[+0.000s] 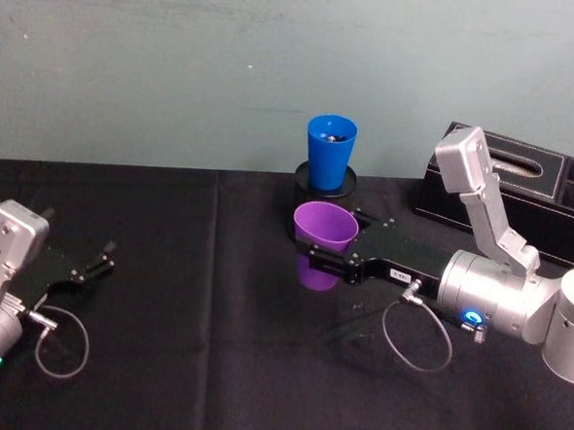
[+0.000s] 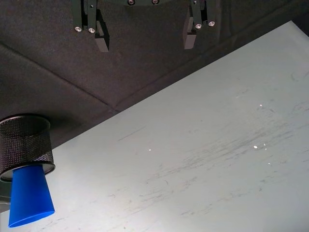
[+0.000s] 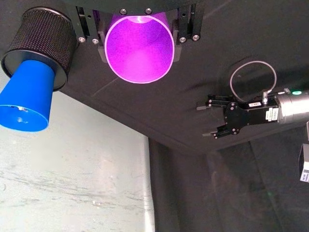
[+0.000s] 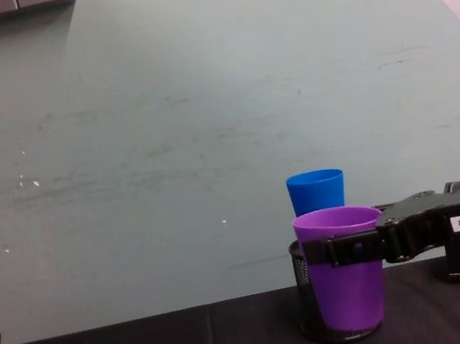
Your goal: Pick up one cup with a gripper and tap it against the other cup.
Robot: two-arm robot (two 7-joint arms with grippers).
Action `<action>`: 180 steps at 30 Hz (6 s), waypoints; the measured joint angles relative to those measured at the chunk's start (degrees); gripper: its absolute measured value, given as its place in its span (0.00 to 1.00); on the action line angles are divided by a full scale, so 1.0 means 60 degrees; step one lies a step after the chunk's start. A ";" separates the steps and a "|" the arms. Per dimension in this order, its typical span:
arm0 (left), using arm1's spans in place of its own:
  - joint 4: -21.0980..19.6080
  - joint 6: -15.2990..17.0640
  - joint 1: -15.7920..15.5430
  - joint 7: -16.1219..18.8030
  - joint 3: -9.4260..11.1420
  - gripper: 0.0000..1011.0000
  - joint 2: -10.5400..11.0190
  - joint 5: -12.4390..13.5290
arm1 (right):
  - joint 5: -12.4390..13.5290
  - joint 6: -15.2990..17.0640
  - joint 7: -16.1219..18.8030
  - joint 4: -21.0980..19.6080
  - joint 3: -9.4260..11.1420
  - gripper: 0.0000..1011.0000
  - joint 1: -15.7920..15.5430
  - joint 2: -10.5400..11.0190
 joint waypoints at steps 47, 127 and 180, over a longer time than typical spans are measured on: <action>0.0000 0.0000 0.0000 0.0000 0.0000 0.99 0.0000 0.0000 | -0.0013 0.0010 -0.0016 0.0026 0.0017 0.73 0.0031 -0.0023; 0.0000 0.0000 0.0000 0.0000 -0.0001 0.99 0.0000 0.0000 | -0.0012 0.0009 -0.0016 0.0026 0.0017 0.73 0.0030 -0.0023; 0.0000 0.0000 0.0000 0.0000 0.0000 0.99 0.0000 0.0000 | -0.0086 -0.0719 0.0459 0.0186 -0.0046 0.73 -0.0286 0.0421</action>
